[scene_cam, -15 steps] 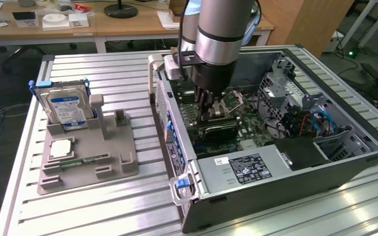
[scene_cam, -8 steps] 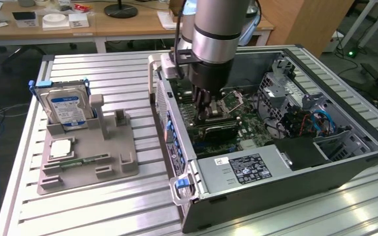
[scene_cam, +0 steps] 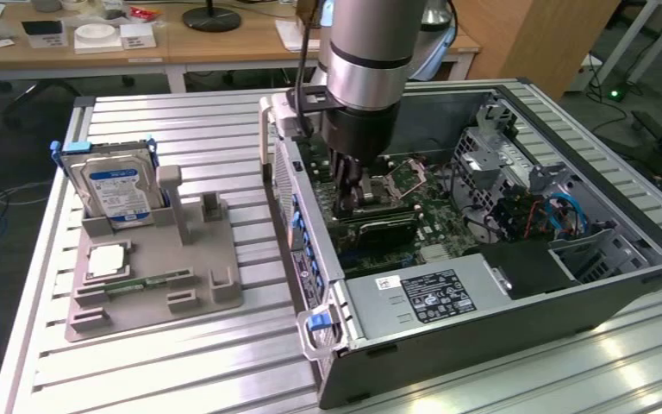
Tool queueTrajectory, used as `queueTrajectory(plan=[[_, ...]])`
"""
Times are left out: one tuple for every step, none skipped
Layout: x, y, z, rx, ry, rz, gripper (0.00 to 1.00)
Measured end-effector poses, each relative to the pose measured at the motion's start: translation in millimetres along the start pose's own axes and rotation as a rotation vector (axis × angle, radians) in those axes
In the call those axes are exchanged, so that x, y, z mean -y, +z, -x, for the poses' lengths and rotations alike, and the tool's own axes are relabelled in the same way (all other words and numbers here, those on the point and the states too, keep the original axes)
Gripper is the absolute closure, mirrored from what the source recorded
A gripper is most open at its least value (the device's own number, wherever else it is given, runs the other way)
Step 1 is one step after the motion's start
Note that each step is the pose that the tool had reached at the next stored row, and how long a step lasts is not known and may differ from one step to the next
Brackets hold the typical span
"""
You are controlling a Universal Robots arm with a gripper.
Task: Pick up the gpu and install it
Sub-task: 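Insert the gpu into the slot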
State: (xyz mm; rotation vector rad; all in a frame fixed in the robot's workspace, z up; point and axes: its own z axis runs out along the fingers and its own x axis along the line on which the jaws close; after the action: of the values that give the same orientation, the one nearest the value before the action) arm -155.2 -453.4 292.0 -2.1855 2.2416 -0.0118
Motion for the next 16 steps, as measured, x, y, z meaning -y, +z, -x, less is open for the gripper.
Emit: queueTrajectory(plan=[[-1.7, 0.0, 0.3, 0.0000, 0.000, 0.0000, 0.89], [-3.8, -0.1, 0.6, 0.0000, 0.000, 0.0001, 0.89], [-5.8, -0.1, 0.9, 0.0000, 0.000, 0.0000, 0.89], [-7.8, -0.1, 1.2, 0.0000, 0.000, 0.0000, 0.89], [-9.9, -0.2, 1.6, -0.0001, 0.000, 0.0000, 0.89], [-11.7, -0.2, 1.7, 0.0000, 0.000, 0.0000, 0.89], [-13.1, -0.2, 1.8, 0.0000, 0.000, 0.0000, 0.89], [-13.9, -0.2, 1.8, 0.0000, 0.000, 0.0000, 0.89], [-13.9, -0.2, 1.8, 0.0000, 0.000, 0.0000, 0.89], [-13.9, -0.1, 1.8, 0.0001, 0.000, 0.0000, 0.89], [-14.0, -0.1, 1.8, 0.0000, 0.000, -0.0001, 0.89], [-13.8, 0.0, 1.8, 0.0000, 0.000, -0.0001, 0.89], [-13.6, 0.0, 1.7, 0.0000, 0.000, -0.0002, 0.89], [-13.6, 0.0, 1.7, 0.0000, 0.000, -0.0001, 0.89], [-13.7, 0.0, 1.8, 0.0000, 0.000, -0.0001, 0.89], [-15.2, -0.1, 1.7, -0.0002, 0.000, -0.0001, 0.89]])
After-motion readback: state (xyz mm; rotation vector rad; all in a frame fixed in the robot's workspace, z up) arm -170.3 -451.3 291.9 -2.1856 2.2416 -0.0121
